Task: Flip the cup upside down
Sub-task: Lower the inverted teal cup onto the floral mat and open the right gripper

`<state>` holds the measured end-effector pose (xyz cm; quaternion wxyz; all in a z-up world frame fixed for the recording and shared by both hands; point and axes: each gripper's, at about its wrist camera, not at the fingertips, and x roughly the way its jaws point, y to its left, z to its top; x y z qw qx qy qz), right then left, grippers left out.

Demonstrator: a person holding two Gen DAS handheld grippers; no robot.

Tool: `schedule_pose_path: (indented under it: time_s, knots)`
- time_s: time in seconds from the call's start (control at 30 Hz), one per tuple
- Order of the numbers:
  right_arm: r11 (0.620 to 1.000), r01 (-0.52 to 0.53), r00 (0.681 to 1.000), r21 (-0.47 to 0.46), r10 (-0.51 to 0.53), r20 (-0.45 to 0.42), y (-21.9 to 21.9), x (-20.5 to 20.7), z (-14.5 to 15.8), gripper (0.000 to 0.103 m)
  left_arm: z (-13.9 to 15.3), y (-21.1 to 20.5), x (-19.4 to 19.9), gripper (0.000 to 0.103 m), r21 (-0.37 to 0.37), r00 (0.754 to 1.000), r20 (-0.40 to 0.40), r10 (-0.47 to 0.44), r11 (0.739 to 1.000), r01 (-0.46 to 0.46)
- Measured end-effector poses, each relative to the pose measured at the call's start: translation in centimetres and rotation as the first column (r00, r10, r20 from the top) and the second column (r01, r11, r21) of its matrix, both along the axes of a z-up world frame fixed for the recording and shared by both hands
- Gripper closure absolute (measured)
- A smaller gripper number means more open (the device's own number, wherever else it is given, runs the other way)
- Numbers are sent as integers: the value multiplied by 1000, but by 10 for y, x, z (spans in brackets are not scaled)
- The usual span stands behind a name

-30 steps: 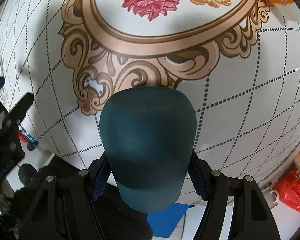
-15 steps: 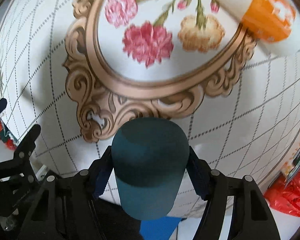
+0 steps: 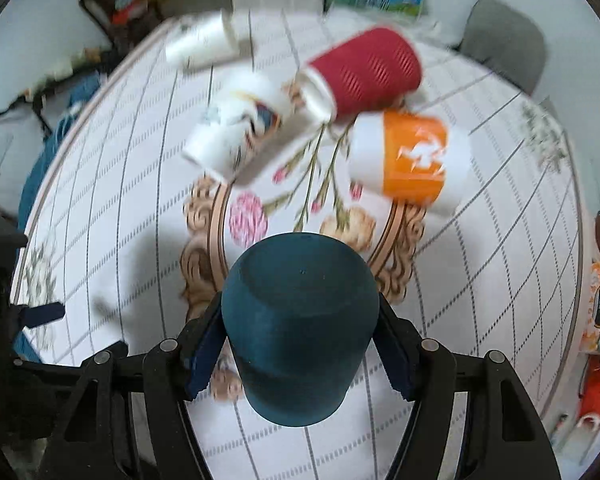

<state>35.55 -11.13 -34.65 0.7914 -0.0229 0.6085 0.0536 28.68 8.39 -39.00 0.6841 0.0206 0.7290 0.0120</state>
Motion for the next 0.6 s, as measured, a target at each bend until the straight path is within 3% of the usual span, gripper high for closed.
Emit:
schedule_pose_path:
  time_s: [0.03, 0.23, 0.43, 0.6]
  knots:
    - [1000, 7, 999, 4, -7, 32, 20, -11, -4, 32, 0, 2, 2, 15, 4, 1000, 2, -2, 1000, 2]
    - [1000, 11, 983, 19, -15, 183, 23, -38, -7, 32, 3, -6, 8, 15, 14, 999, 3, -34, 999, 33]
    - [1000, 8, 983, 15, -10, 186, 22, -50, -10, 32, 7, -27, -1, 15, 12, 998, 16, -53, 999, 53]
    - [999, 30, 993, 38, -34, 116, 22, -51, -14, 31, 19, -37, -10, 15, 11, 997, 38, -66, 998, 65]
